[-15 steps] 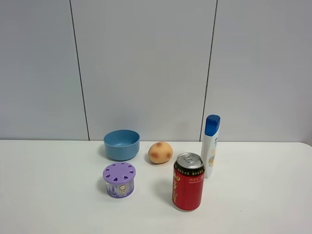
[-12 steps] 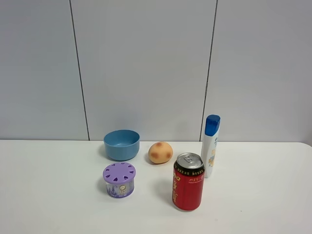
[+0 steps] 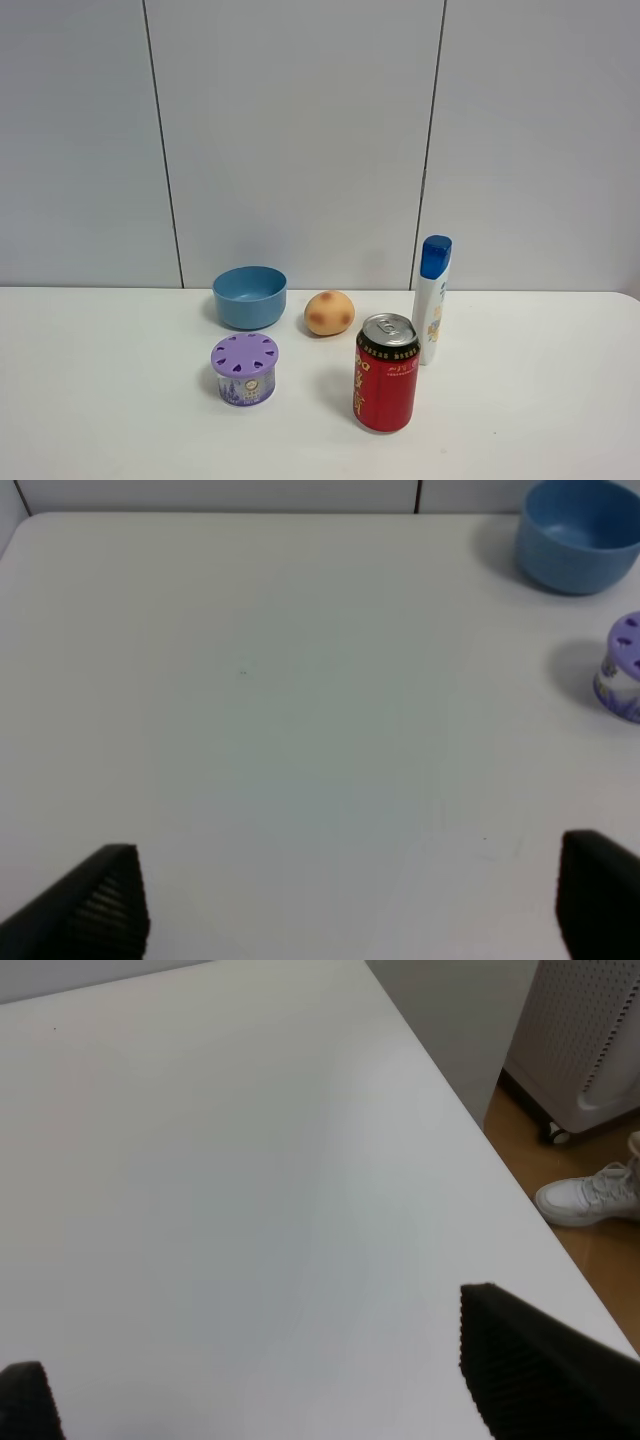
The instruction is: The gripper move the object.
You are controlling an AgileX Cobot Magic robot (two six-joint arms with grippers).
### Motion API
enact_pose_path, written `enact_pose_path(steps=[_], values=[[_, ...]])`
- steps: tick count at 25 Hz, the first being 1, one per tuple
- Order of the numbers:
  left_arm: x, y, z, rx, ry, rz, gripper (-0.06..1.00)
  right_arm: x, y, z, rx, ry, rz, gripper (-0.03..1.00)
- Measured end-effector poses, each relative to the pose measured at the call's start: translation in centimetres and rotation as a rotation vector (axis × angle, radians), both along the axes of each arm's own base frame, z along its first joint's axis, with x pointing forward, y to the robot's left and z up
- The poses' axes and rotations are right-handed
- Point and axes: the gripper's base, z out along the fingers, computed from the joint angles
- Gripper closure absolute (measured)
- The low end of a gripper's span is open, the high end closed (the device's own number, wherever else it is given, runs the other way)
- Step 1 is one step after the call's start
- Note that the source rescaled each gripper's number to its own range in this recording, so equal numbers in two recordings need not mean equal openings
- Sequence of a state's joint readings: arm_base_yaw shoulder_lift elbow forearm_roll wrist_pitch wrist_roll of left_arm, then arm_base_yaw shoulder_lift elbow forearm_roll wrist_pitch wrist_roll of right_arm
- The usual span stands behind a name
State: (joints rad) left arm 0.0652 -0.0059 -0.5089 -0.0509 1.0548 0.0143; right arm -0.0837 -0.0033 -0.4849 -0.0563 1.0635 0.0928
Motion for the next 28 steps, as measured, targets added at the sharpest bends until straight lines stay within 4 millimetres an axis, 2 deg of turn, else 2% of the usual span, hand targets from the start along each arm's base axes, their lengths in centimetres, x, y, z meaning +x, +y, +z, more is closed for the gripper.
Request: enact_pose_path(steps=[23,26,28], values=[[0.0,0.0,0.0,0.000,0.000,0.000,0.61,0.0,0.0,0.0,0.000,0.000,0.000,-0.03],[0.7,0.0,0.2,-0.012,0.038,-0.006,0.61,0.0,0.0,0.0,0.000,0.000,0.000,-0.03],[1.6,-0.1,1.4,-0.026,0.085,-0.013,0.61,0.0,0.0,0.0,0.000,0.000,0.000,-0.03]])
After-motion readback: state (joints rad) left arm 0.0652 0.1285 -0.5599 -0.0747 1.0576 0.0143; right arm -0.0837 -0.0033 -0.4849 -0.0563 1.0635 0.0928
